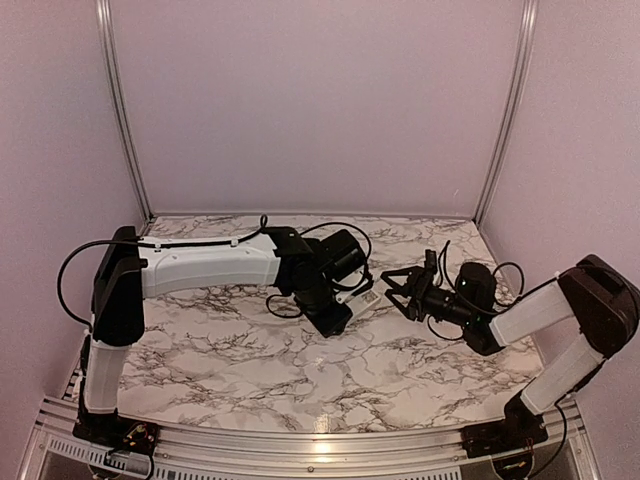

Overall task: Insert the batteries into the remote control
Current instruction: Place the remote control without the battery cover at the center of the board.

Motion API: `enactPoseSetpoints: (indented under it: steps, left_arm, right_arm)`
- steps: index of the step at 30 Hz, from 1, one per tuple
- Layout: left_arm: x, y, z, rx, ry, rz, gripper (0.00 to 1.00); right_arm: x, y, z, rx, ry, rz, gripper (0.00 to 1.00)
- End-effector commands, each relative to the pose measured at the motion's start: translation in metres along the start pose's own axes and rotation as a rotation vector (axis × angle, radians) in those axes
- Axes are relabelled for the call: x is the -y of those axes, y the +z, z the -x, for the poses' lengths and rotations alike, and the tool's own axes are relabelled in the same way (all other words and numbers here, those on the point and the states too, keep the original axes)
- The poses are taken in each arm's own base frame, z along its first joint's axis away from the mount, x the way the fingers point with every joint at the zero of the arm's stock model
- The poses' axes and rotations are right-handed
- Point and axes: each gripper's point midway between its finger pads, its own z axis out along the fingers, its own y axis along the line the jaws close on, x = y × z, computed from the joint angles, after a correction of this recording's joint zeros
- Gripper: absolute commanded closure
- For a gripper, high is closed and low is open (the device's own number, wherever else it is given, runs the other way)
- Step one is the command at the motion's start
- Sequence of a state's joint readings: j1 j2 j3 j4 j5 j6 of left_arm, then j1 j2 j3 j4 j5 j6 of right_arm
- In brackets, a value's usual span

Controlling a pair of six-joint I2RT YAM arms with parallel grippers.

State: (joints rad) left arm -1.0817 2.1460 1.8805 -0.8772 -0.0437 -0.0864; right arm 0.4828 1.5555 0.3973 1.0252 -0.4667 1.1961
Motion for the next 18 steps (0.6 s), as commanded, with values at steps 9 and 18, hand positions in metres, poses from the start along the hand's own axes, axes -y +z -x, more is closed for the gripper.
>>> enactPoseSetpoints:
  steps: [9,18]
  left_arm:
    - [0.017,0.008,-0.06,-0.109,0.212,-0.119,0.94]
    - [0.021,0.02,-0.081,-0.154,0.319,-0.157,0.88]
  right_arm:
    - [0.021,-0.053,0.014,0.041,-0.226,-0.188,0.21]
    - [0.004,-0.073,0.023,0.078,-0.415,-0.218,0.14]
